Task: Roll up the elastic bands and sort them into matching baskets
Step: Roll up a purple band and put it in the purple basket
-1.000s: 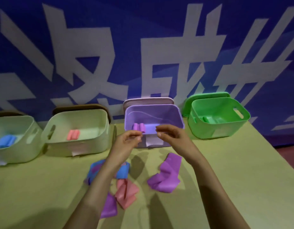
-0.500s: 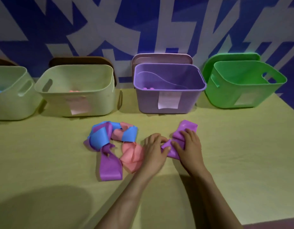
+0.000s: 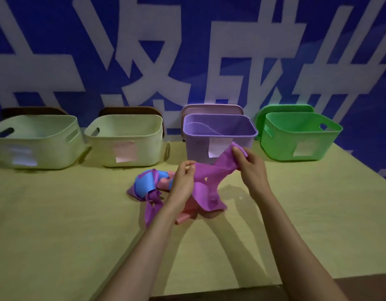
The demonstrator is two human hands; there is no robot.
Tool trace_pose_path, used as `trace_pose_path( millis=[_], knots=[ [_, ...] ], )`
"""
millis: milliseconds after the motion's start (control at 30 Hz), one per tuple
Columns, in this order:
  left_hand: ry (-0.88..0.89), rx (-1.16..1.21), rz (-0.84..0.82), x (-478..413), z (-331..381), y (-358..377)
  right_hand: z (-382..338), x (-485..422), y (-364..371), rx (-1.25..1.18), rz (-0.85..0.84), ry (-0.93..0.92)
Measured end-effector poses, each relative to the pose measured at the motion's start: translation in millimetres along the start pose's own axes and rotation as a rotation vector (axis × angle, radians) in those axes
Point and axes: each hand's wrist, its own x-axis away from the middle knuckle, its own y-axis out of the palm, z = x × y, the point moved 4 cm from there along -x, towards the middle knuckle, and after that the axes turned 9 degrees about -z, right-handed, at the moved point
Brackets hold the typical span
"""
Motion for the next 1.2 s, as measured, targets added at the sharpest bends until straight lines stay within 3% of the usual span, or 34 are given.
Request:
trace_pose_path(
  millis=[200,300,467,600,733,867,933,1100,1200],
  knots=[
    [0.064,0.059,-0.123,15,36,-29,-90,-19,14,-0.06,-0.13,-0.191],
    [0.101,-0.033,-0.186,20,60,-37,-117,-25,21,-0.123,-0.212,-0.206],
    [0.35,0.091,-0.061,22,113,-47,-147,-31,23,-0.042,-0.274,-0.274],
    [0.442,-0.047,-0.156,17,140,-27,-155,-35,24,0.061,-0.152,-0.297],
    [0.464,-0.399,-0.054,13,140,-4,-158,-38,25,0.267,0.006,-0.296],
    [0.606,-0.312,0.028,16,147,-12,-154,-39,18,0.299,0.022,-0.292],
    [0.588,-0.245,-0.048,14,149,-16,-145,-42,12,0.248,-0.033,-0.228],
    [0.312,0.049,-0.343,12,150,-24,-125,-31,15,-0.07,-0.317,-0.115],
    [0.189,0.213,-0.325,7,148,-38,-124,-23,11,-0.068,-0.438,-0.09]
  ],
)
